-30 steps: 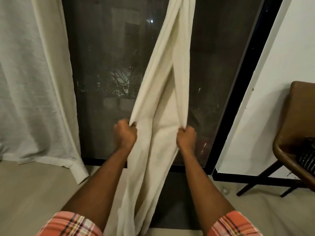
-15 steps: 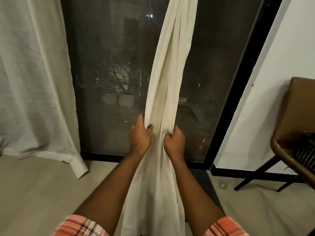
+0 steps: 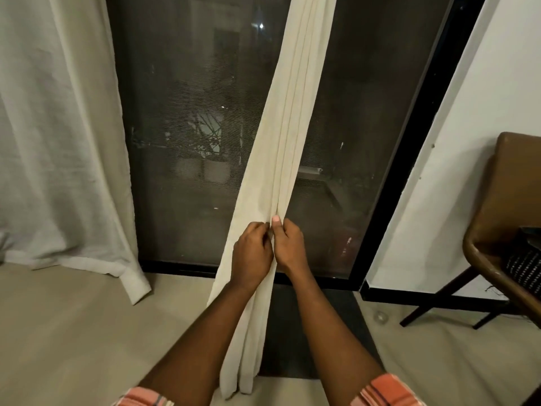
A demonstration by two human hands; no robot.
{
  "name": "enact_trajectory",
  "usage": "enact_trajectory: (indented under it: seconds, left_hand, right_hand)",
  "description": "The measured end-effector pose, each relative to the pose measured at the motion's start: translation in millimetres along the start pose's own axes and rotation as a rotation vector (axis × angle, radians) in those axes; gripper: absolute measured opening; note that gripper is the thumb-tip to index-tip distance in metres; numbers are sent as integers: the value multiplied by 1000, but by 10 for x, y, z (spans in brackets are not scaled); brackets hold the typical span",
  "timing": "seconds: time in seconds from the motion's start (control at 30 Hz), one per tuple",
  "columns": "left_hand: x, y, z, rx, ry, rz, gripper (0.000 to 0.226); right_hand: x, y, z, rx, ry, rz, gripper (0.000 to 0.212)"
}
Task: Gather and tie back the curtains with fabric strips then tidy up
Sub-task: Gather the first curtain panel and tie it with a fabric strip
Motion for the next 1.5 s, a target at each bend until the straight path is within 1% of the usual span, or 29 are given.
enact_trajectory:
  seconds: [0.07, 0.17, 0.23, 0.33, 0.37, 0.43, 0.57, 0.6, 0.67, 0.7, 0.73, 0.77, 0.8, 0.87, 0.9, 0.93, 0.97, 1.03, 1.1, 1.2, 1.27, 1.4, 1.5]
  left_hand:
    - [32, -3, -7, 20, 19, 50, 21]
    - [45, -16, -1, 40, 18, 104, 24]
    - [-7, -38, 23, 17, 17, 60, 25]
    - [-141, -87, 170, -138, 58, -72, 15]
    - [-161, -94, 222, -173, 64, -93, 15]
    - [-154, -80, 326, -239, 74, -92, 30]
    - [47, -61, 442, -341, 147, -14, 50]
    - [131, -78, 463, -343, 139, 22, 50]
    - [293, -110, 492, -334, 80, 114, 30]
    - [323, -105, 505, -349, 49, 139, 22]
    - [320, -105, 547, -375, 24, 122, 21]
    - [246, -113, 597, -417, -16, 64, 23]
    - [119, -125, 664, -463, -74, -38, 25]
    - [-228, -131, 777, -544, -198, -268, 26]
    - [-364, -141, 796, -550, -226, -347, 25]
    - [-443, -161, 795, -529, -233, -392, 24]
    - [-464, -175, 767, -491, -229, -404, 22]
    - [-333, -147, 642, -386, -196, -352, 20]
    - [-60, -36, 525, -296, -171, -233, 20]
    - [298, 147, 407, -205, -164, -59, 20]
    - [455, 214, 369, -191, -130, 36, 19]
    - [587, 252, 335, -166, -32, 114, 19]
    - [713, 294, 411, -159, 5, 228, 13]
  right_hand:
    - [-4, 3, 45, 0, -17, 16, 33]
    - [-38, -43, 90, -12, 36, -12, 30]
    - [-60, -91, 102, 1, 72, -22, 27]
    - [-118, -137, 35, 57, 132, -1, 20]
    - [-155, -140, 5, 68, 159, -7, 17]
    - [-205, -143, -57, 80, 191, -20, 17]
    - [-112, -108, -133, 105, 166, 17, 32]
    - [-70, -94, -142, 101, 153, 28, 34]
    - [-14, -85, -179, 105, 177, 49, 32]
    - [-14, -93, -209, 123, 223, 60, 29]
    - [-45, -113, -252, 151, 283, 62, 28]
    - [-122, -138, -291, 182, 345, 38, 27]
    - [-259, -167, -339, 221, 402, -28, 27]
    - [-654, -178, -409, 322, 457, -271, 25]
    - [-845, -144, -431, 375, 457, -400, 25]
    - [-976, -108, -449, 406, 450, -493, 24]
    - [-1024, -87, -459, 414, 448, -531, 24]
    - [-914, -81, -475, 377, 444, -475, 25]
    - [-651, -75, -485, 293, 418, -338, 27]
    - [-305, -98, -507, 195, 311, -158, 29]
    - [-160, -113, -522, 170, 230, -76, 29]
    - [-54, -58, -571, 165, 29, 17, 31]
    - [-79, 2, -583, 164, 27, 55, 35]
Point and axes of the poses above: each hand's wrist, its own y-axis away from the middle knuckle, its own x-axis out of the palm, z = x × y, the point moved 7 cm from there along -y, towards the middle knuckle, and after that the axes turned 3 degrees about -x, right-handed, at the moved point
